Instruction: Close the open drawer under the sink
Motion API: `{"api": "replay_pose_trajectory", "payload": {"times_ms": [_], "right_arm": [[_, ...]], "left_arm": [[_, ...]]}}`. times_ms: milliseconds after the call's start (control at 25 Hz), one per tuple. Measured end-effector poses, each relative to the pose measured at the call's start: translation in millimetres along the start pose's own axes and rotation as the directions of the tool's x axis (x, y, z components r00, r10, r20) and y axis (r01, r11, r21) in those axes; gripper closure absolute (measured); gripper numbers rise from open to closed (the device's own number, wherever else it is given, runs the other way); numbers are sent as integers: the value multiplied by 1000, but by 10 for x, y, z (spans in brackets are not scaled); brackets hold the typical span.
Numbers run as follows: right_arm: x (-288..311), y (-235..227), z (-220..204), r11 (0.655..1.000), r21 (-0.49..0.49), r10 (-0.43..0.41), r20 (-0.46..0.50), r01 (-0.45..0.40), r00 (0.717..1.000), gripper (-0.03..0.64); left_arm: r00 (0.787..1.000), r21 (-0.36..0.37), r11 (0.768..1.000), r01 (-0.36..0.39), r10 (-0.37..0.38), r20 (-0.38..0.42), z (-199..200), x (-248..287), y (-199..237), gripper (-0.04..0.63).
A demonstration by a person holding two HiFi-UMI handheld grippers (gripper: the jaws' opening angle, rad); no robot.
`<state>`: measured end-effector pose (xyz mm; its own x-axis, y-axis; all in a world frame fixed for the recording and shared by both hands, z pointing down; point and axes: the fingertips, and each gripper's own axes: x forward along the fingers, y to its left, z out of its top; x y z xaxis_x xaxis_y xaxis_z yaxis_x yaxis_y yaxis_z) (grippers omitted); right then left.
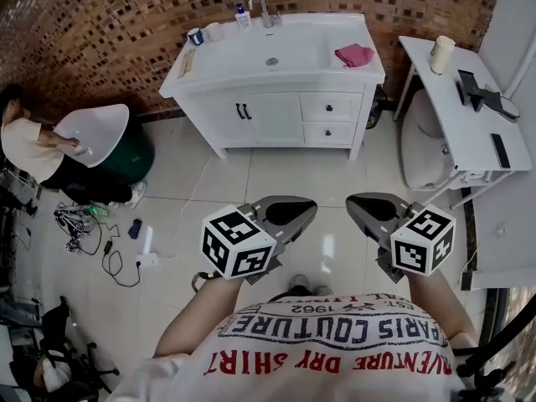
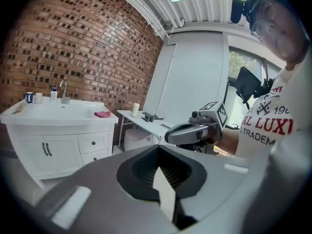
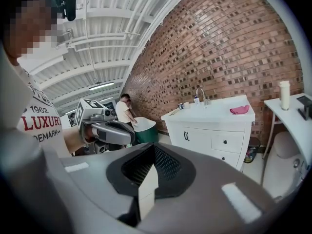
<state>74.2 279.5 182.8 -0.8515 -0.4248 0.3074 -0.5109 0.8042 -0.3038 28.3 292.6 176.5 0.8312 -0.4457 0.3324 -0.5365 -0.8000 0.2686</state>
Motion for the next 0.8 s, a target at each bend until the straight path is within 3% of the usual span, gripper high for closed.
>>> {"api": "replay_pose_trajectory", "payload": {"times_ms": [800], "right_arm": [[44, 221, -84, 1000, -4, -2, -6, 1, 1000, 611]], "left_arm": [[1000, -2, 1000, 4, -4, -7, -132, -138, -126, 603]]}}
